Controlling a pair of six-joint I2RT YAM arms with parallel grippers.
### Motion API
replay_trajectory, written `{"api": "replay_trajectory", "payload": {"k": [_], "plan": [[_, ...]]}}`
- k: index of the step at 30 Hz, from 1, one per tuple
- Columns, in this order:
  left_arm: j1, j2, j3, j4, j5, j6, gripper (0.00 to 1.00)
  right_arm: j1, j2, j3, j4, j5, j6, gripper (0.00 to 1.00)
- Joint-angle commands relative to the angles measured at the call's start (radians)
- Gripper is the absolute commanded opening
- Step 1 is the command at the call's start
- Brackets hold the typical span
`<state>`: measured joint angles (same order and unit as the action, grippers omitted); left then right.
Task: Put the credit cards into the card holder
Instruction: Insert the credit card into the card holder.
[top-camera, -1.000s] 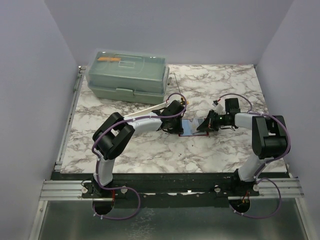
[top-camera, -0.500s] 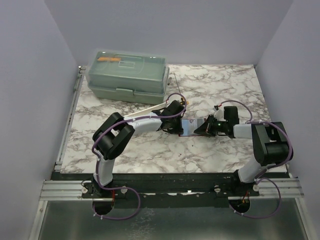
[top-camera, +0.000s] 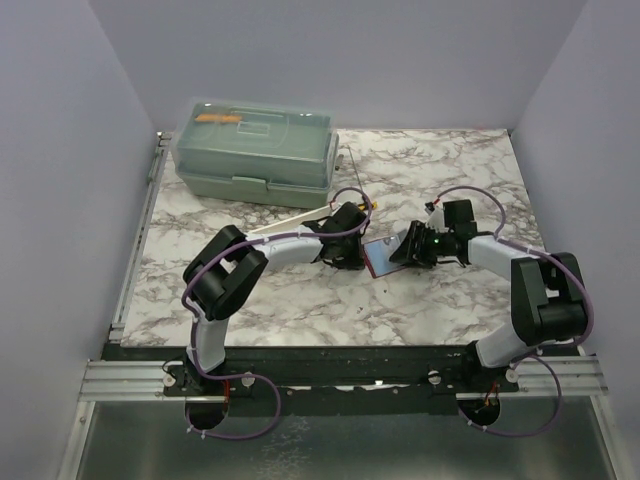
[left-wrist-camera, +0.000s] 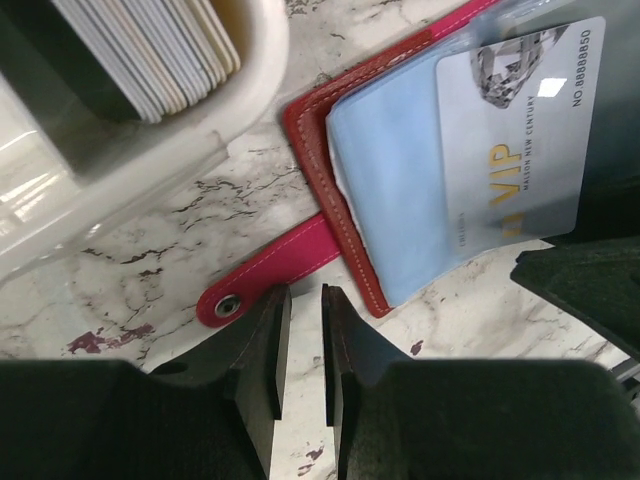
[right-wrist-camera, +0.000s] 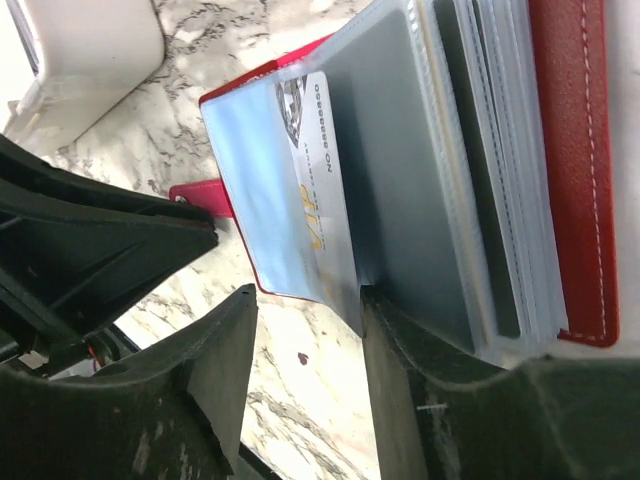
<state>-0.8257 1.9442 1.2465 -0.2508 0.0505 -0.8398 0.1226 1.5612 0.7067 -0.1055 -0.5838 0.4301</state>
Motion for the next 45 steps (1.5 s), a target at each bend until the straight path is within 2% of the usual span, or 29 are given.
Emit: {"api": "replay_trajectory", "payload": {"k": [1,12,19,24,31,36,39,45], "plan": [[0.013,-0.045,-0.021,-0.033,-0.043,0.024,0.26,-0.008,-0.034,0.036,-0.188,0.113,-0.084,0.51],[0.019,0.025,0.029,-0.029,-0.018,0.019,0.25,-0.008,0.03,0.147,-0.18,0.172,-0.142,0.57],[0.02,0.045,0.042,-0.028,-0.027,0.024,0.25,-0.002,0.12,0.159,-0.087,0.091,-0.155,0.53],[0.02,0.076,0.068,-0.029,-0.033,0.029,0.25,0.052,0.154,0.158,-0.049,0.046,-0.182,0.5],[0.019,0.099,0.113,-0.03,-0.043,0.039,0.25,0.092,0.149,0.084,0.064,-0.106,-0.111,0.49],[0.019,0.036,0.085,-0.036,-0.022,0.039,0.25,0.092,0.044,0.126,-0.042,0.048,-0.082,0.52],[0.022,-0.058,0.043,-0.049,0.021,0.038,0.29,0.092,-0.019,0.178,-0.168,0.136,-0.089,0.53],[0.051,-0.268,-0.041,-0.08,0.109,0.025,0.53,0.092,-0.144,0.198,-0.294,0.18,-0.108,0.57]]}}
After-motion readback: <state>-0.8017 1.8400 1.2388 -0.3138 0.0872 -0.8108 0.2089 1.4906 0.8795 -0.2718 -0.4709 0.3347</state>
